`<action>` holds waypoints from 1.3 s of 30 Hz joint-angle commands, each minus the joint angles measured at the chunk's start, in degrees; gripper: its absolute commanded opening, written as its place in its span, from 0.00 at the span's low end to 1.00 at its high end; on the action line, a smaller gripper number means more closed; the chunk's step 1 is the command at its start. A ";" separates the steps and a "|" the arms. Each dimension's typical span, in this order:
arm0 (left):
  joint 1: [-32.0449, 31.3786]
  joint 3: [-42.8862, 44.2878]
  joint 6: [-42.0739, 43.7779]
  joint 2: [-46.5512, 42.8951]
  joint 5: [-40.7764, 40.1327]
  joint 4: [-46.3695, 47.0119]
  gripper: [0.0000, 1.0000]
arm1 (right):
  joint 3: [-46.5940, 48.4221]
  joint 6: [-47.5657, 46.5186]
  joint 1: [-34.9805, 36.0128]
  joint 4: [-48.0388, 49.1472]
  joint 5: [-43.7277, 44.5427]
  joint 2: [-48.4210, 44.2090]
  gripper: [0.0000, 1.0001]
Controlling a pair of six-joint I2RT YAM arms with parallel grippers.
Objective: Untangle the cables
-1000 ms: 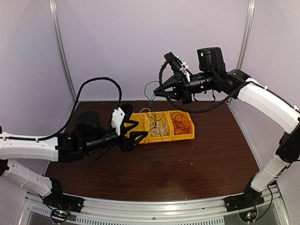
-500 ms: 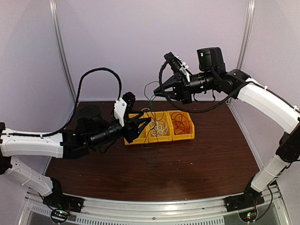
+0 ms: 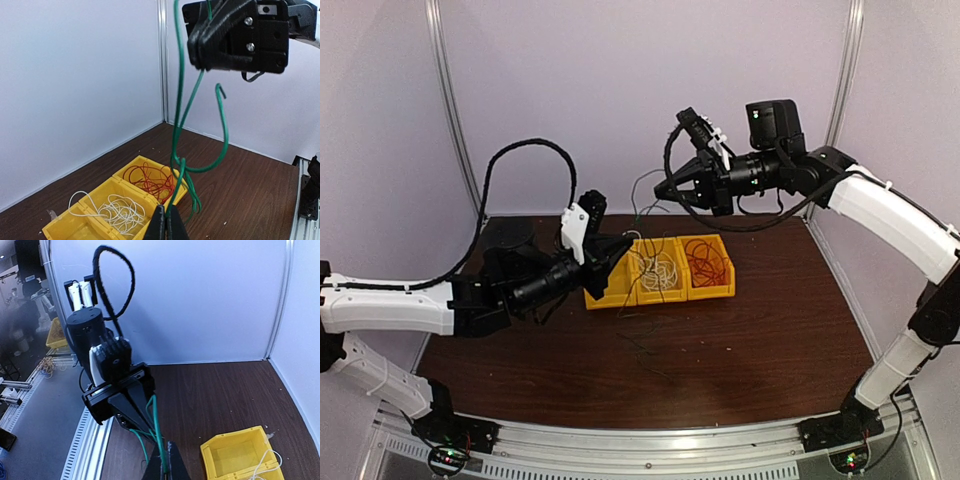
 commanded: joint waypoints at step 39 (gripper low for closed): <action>7.70 16.13 5.27 -11.05 -14.16 -16.39 0.00 | -21.19 3.03 -44.62 9.16 -0.75 -18.11 0.00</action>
